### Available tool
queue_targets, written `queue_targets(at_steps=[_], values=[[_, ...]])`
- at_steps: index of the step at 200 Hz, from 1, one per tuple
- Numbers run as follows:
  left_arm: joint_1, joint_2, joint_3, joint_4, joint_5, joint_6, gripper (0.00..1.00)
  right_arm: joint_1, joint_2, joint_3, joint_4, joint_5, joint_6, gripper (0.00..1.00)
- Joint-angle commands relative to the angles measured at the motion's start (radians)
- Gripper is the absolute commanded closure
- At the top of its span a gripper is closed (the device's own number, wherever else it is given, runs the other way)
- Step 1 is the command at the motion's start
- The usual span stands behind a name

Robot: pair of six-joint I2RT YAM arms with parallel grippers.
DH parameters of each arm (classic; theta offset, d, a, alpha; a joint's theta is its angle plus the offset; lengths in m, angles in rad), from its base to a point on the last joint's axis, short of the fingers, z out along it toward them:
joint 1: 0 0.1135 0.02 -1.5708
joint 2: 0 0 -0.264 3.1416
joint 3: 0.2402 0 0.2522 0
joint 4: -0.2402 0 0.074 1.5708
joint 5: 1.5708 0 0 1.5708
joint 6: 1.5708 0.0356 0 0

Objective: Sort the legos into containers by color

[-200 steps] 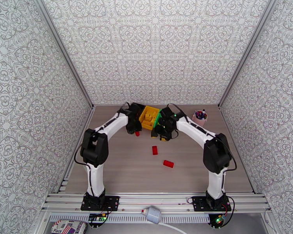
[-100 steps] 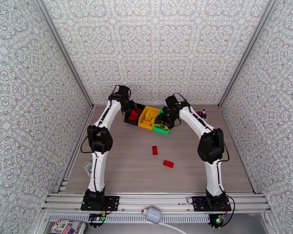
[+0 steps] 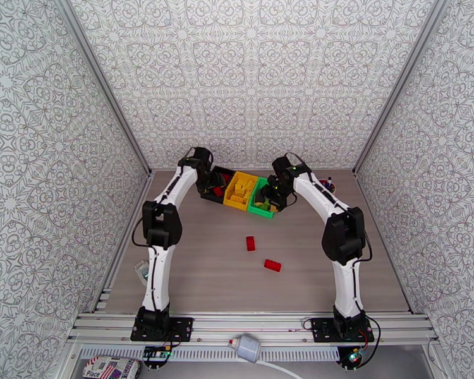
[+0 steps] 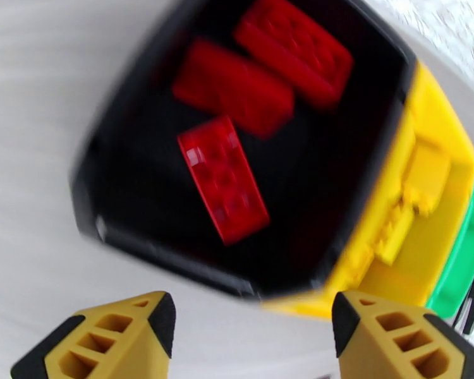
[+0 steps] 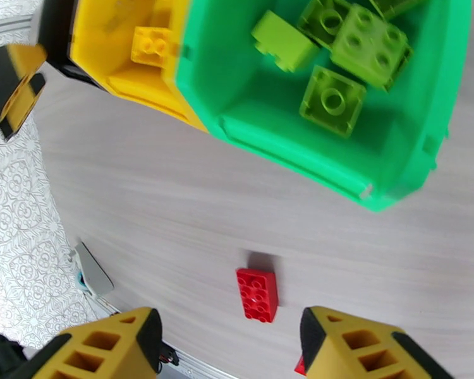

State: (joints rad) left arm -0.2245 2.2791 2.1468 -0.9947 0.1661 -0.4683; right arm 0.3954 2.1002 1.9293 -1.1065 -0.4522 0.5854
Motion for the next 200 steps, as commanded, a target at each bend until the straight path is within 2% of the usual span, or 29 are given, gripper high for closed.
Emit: queue_targets(at_steps=[1, 48, 106, 151, 200], values=[[-0.049, -0.136, -0.125, 0.064, -0.038, -0.020, 0.28, -0.002, -0.107, -0.101, 0.014, 0.025, -0.006, 0.37], [-0.209, -0.277, -0.394, 0.114, -0.076, -0.106, 0.27, -0.002, -0.332, -0.465, 0.129, 0.050, 0.051, 0.37], [-0.413, -0.301, -0.574, 0.117, -0.089, -0.227, 0.24, 0.001, -0.638, -0.825, 0.196, 0.073, 0.119, 0.36], [-0.498, -0.281, -0.622, 0.103, -0.119, -0.279, 0.23, 0.010, -0.807, -0.960, 0.198, 0.079, 0.167, 0.34], [-0.544, -0.214, -0.601, 0.077, -0.130, -0.288, 0.28, 0.025, -0.902, -1.010, 0.173, 0.088, 0.189, 0.34]])
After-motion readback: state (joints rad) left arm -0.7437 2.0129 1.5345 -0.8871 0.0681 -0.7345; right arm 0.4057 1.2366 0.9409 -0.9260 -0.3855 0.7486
